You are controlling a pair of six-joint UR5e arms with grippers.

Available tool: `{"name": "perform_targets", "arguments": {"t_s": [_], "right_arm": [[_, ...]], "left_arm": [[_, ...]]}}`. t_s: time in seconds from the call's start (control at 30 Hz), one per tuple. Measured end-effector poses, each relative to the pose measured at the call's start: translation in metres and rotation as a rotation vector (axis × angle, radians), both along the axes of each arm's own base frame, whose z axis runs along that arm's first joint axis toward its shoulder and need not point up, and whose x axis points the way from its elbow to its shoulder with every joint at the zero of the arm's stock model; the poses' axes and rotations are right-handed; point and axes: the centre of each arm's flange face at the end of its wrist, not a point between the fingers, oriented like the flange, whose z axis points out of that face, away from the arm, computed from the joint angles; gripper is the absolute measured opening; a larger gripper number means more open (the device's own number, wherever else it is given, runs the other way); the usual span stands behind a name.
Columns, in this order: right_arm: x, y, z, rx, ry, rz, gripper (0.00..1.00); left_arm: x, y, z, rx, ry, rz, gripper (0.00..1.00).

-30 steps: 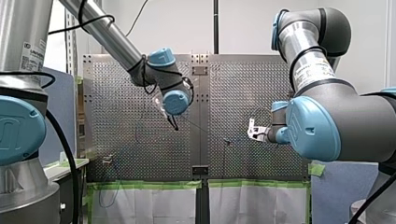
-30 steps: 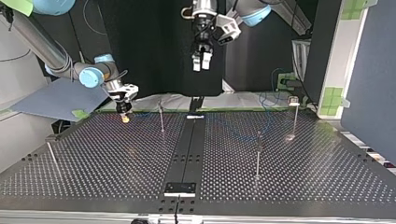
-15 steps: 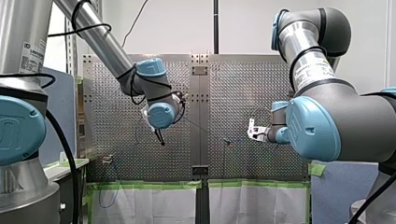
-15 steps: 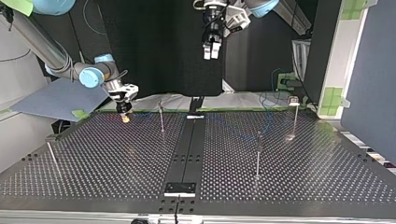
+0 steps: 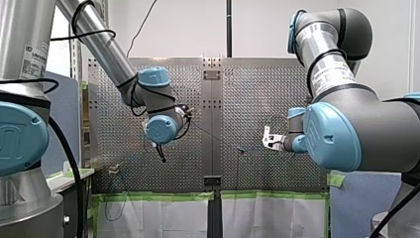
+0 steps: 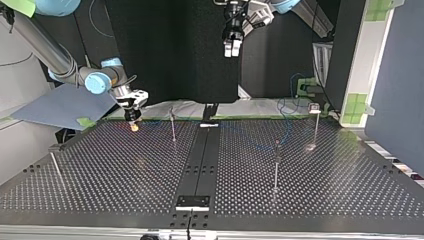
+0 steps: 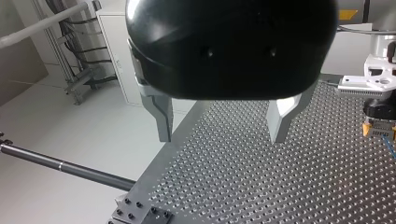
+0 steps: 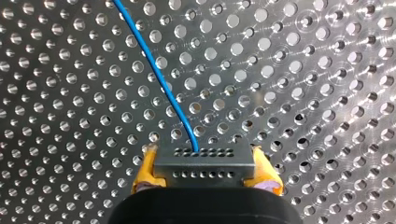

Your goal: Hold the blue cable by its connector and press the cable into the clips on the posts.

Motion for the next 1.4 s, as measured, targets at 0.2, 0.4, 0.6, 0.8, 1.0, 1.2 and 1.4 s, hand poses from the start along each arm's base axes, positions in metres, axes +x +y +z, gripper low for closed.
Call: {"name": "perform_targets", "arguments": {"t_s": [0.2, 0.4, 0.6, 0.8, 1.0, 1.2, 1.4], "right_arm": [[-0.0005, 0.0003, -0.0004, 0.004, 0.001, 0.0, 0.0], [-0.0019, 0.0008, -0.0011, 0.01, 0.007, -0.001, 0.0], [-0.0021, 0.0009, -0.0012, 0.011, 0.008, -0.001, 0.0], [-0.0021, 0.0009, -0.0012, 0.011, 0.008, -0.001, 0.0], [-0.0021, 0.0009, -0.0012, 0.011, 0.008, -0.001, 0.0], [-0.0021, 0.0009, -0.0012, 0.011, 0.008, -0.001, 0.0], [-0.0021, 0.0009, -0.0012, 0.011, 0.008, -0.001, 0.0]], "left_arm": [[-0.0002, 0.0001, -0.0002, 0.0, 0.0, 0.0, 1.0], [-0.0001, 0.0002, -0.0002, 0.001, 0.0, 0.0, 1.0], [0.0, 0.0003, -0.0002, 0.001, 0.0, 0.001, 1.0], [0.0, 0.0004, -0.0003, 0.001, 0.0, 0.001, 1.0], [0.0, 0.0004, -0.0002, 0.001, 0.0, 0.001, 1.0], [0.0, 0.0004, -0.0003, 0.001, 0.001, 0.001, 1.0], [0.0, 0.0004, -0.0003, 0.001, 0.001, 0.001, 1.0]]}}
